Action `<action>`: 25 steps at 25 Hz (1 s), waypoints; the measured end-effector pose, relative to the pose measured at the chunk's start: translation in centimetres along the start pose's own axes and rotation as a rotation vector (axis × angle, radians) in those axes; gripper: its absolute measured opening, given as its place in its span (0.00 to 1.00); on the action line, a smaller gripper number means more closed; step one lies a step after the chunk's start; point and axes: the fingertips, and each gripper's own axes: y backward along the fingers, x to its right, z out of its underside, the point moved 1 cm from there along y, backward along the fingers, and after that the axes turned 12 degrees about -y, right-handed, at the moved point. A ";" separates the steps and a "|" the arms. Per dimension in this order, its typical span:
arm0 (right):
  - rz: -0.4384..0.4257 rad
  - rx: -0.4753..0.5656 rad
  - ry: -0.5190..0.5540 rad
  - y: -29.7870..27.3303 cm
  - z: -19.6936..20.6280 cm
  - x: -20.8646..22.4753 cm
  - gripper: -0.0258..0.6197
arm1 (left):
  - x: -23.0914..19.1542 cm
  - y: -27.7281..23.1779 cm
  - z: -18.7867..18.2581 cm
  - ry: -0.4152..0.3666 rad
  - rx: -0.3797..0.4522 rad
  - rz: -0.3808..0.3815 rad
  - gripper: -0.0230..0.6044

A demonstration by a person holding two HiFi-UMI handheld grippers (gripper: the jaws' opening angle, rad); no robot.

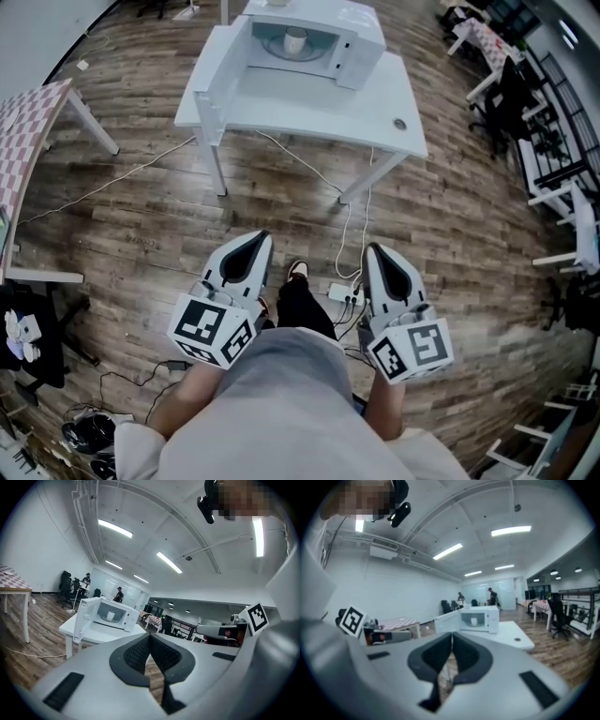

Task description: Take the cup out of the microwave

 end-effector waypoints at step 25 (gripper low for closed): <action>-0.026 -0.044 -0.017 -8.2 -1.5 5.0 0.08 | -3.4 -8.3 -1.0 -0.024 -0.030 -0.014 0.06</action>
